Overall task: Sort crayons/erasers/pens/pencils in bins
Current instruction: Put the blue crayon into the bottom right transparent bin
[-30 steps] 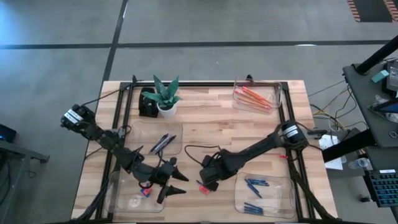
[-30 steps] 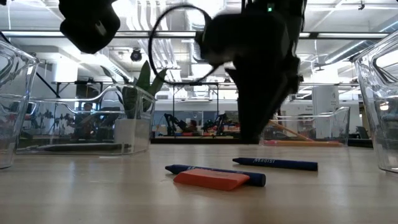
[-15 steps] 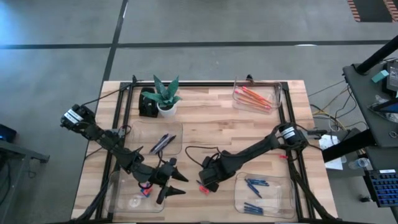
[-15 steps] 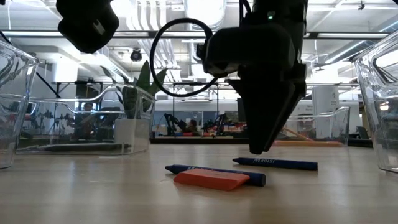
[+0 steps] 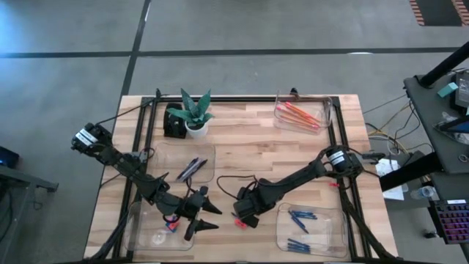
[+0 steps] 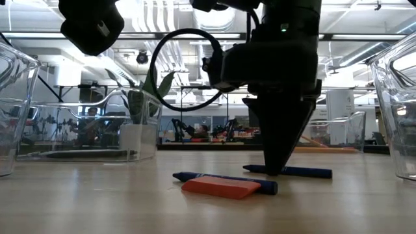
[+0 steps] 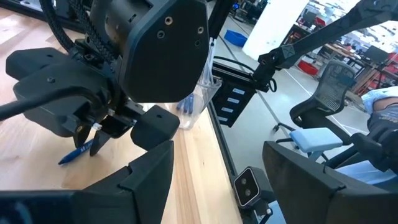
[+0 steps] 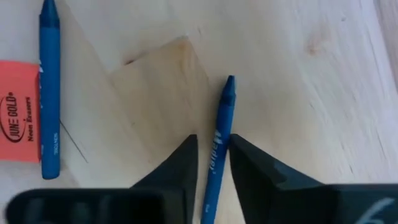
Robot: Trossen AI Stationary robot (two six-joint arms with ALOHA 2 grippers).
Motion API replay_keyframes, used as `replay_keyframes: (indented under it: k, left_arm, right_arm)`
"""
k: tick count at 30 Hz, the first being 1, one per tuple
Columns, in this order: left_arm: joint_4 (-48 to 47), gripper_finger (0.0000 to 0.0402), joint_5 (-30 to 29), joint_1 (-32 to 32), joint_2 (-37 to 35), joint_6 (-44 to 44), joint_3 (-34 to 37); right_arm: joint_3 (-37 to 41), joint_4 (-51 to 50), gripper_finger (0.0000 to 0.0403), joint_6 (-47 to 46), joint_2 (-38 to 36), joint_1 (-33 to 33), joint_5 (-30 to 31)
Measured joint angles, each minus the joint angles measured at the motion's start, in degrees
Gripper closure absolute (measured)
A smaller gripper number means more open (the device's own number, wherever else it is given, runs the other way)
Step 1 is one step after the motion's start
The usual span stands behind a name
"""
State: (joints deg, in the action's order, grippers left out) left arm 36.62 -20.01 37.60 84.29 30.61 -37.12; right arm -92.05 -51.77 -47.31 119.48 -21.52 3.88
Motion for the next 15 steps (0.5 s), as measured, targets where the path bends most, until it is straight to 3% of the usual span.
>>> replay_keyframes:
  k: [7, 15]
  left_arm:
    - [0.0, 0.0169, 0.0, 0.0, 0.0, 0.0, 0.0]
    - [0.0, 0.0169, 0.0, 0.0, 0.0, 0.0, 0.0]
  right_arm:
    - [0.0, -0.1, 0.0384, 2.3, 0.1, 0.1, 0.3]
    - [0.2, -0.9, 0.0385, 3.8, -1.4, 0.1, 3.2]
